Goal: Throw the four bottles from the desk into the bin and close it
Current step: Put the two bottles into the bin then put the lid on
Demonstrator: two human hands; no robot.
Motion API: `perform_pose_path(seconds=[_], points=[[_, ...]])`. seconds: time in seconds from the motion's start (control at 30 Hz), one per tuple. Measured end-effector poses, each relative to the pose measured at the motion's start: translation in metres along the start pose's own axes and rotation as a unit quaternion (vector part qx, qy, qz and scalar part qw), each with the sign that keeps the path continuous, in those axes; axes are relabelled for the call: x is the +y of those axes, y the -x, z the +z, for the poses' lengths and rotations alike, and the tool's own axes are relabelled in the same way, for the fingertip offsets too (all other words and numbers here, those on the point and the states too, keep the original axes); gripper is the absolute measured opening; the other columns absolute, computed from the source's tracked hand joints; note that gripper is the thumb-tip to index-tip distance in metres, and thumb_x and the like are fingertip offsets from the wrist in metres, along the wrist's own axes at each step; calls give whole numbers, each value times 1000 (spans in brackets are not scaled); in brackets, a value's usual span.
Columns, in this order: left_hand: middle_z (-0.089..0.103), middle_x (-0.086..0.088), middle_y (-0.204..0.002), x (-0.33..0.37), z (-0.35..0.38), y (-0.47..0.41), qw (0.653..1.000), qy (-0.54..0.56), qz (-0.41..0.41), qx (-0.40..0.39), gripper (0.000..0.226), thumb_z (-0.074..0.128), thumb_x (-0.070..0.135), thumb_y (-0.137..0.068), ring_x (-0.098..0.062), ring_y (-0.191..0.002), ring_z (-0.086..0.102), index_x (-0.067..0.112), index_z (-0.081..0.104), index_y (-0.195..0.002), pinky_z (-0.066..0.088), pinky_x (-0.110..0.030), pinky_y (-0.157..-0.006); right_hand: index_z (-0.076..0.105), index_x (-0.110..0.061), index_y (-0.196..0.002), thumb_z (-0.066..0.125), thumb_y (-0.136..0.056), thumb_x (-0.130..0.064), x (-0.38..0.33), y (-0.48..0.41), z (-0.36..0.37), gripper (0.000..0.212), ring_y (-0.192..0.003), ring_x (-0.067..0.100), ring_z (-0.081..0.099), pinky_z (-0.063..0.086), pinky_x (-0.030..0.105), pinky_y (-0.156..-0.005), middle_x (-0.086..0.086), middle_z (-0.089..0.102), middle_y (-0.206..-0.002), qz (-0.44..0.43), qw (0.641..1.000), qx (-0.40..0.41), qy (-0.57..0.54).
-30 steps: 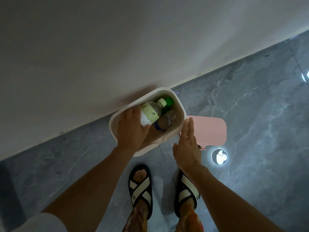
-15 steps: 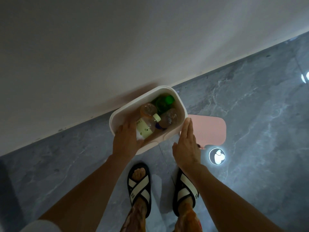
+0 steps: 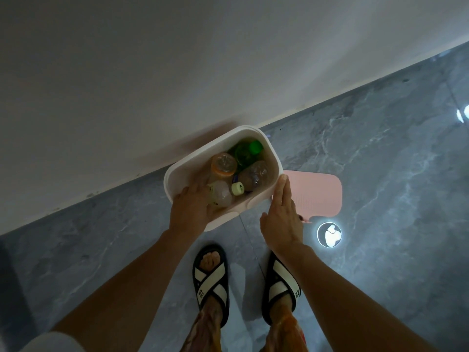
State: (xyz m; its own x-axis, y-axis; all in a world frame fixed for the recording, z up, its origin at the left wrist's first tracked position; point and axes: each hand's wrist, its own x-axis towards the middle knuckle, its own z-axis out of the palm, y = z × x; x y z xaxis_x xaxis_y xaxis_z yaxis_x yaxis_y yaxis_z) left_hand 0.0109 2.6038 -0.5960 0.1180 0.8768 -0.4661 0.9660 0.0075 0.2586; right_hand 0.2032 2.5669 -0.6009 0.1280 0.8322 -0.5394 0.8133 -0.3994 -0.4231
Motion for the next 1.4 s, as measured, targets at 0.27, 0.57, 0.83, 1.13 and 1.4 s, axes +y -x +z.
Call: perform_pose_path(seconds=[0.27, 0.57, 0.83, 1.13, 1.4], points=[[54, -13, -113, 14, -6, 48, 964, 196, -99, 150, 36, 64, 8, -82, -23, -96, 56, 7, 56, -118, 45, -28, -73, 6, -19, -152, 54, -93, -19, 13, 1, -10, 76, -139, 24, 37, 48, 40, -100, 2, 13, -161, -24, 998, 20, -60], [49, -17, -126, -4, 31, 62, 856, 369, -277, 233, 45, 54, 23, -92, -25, -103, 56, 9, 43, -133, 51, -30, -76, 48, -4, -133, 59, -92, -24, 83, -3, 32, 46, -113, 28, 57, 46, 38, -100, 15, 50, -136, 240, 942, 49, -227], [56, -17, -117, -17, 66, 53, 865, 378, -185, 272, 31, 37, 18, -100, -12, -88, 60, 7, 45, -128, 56, -30, -71, 36, -2, -140, 63, -89, -27, 155, -15, 88, 63, -123, 39, 51, 41, 51, -108, 23, 44, -140, 353, 894, 43, -272], [58, -10, -98, -14, 80, 50, 857, 379, -141, 319, 33, 33, 21, -100, -20, -60, 54, 9, 45, -127, 46, -14, -50, 41, -5, -132, 71, -82, -24, 178, -53, 113, 61, -113, 37, 59, 49, 51, -101, 20, 57, -125, 376, 871, 98, -300], [59, -12, -97, -20, 80, 52, 865, 384, -135, 295, 34, 32, 26, -100, -19, -61, 55, 11, 42, -129, 47, -14, -49, 60, -1, -105, 70, -80, -25, 169, -52, 104, 36, -94, 35, 67, 54, 41, -89, 20, 71, -98, 395, 863, 152, -275]])
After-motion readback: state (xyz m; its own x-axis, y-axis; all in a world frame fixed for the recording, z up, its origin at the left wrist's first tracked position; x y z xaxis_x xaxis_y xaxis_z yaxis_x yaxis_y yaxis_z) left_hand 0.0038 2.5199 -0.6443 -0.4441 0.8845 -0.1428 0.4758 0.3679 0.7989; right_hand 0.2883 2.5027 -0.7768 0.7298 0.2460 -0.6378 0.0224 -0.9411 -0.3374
